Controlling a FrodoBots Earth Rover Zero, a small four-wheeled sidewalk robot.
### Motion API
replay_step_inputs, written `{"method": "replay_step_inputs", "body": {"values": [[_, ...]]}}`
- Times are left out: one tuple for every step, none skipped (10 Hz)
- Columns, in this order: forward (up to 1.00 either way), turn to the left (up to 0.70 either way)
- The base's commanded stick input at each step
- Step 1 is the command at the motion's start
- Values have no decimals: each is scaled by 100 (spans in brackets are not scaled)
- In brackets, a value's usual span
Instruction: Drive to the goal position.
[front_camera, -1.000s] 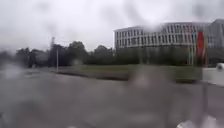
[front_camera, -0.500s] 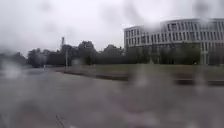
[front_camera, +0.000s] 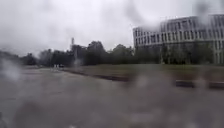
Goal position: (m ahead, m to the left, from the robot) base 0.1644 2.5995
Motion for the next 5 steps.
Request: {"method": "replay_step_inputs", "body": {"values": [[100, 27], [100, 27], [100, 27], [100, 27], [100, 27]]}}
